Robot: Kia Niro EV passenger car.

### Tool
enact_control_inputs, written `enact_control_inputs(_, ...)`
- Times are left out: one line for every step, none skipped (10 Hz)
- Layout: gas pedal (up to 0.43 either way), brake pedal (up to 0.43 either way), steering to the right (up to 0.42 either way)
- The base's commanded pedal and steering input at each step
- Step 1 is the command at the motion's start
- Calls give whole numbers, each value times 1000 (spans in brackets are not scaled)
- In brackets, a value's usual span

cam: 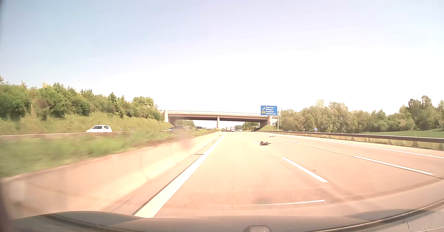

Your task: Follow the waypoints while adhering to traffic rules and regulations

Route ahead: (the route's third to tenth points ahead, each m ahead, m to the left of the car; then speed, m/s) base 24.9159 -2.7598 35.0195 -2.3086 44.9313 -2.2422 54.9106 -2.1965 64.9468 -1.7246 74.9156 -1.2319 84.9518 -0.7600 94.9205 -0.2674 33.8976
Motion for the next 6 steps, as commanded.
enact_control_inputs(350, 0, -5)
enact_control_inputs(350, 0, -5)
enact_control_inputs(350, 0, -4)
enact_control_inputs(350, 0, -4)
enact_control_inputs(350, 0, -5)
enact_control_inputs(350, 0, -4)
